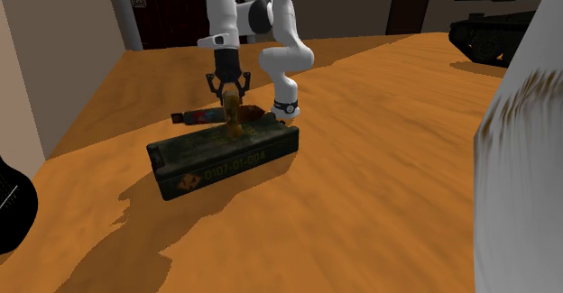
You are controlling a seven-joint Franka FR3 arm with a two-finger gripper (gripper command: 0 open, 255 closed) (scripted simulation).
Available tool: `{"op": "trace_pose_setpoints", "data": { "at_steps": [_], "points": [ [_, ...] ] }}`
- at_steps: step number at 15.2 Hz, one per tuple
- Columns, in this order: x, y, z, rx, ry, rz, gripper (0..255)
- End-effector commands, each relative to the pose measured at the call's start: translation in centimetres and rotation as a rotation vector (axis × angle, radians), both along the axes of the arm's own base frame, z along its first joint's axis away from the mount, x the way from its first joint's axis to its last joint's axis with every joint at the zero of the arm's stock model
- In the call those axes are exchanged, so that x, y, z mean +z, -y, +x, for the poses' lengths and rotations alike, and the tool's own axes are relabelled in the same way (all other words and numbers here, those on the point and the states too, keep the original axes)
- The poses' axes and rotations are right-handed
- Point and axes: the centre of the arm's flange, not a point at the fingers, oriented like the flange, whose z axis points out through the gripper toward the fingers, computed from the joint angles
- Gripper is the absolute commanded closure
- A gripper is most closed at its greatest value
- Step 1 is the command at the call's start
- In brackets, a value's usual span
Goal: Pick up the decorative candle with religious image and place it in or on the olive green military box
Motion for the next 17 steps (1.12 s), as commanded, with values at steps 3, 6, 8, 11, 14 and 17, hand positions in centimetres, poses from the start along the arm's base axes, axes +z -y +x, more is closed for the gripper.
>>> {"op": "trace_pose_setpoints", "data": {
  "at_steps": [3,6,8,11,14,17],
  "points": [
    [-3.1,-1.0,-0.8,0.014,-0.081,0.062,255],
    [-3.1,-1.0,-0.8,0.014,-0.081,0.062,255],
    [-3.1,-1.0,-0.8,0.014,-0.081,0.062,255],
    [-2.7,-0.5,-1.6,0.015,-0.079,0.063,0],
    [-2.2,-0.6,-1.2,0.014,-0.079,0.063,0],
    [-1.8,-0.9,-1.1,0.014,-0.081,0.062,0]
  ]
}}
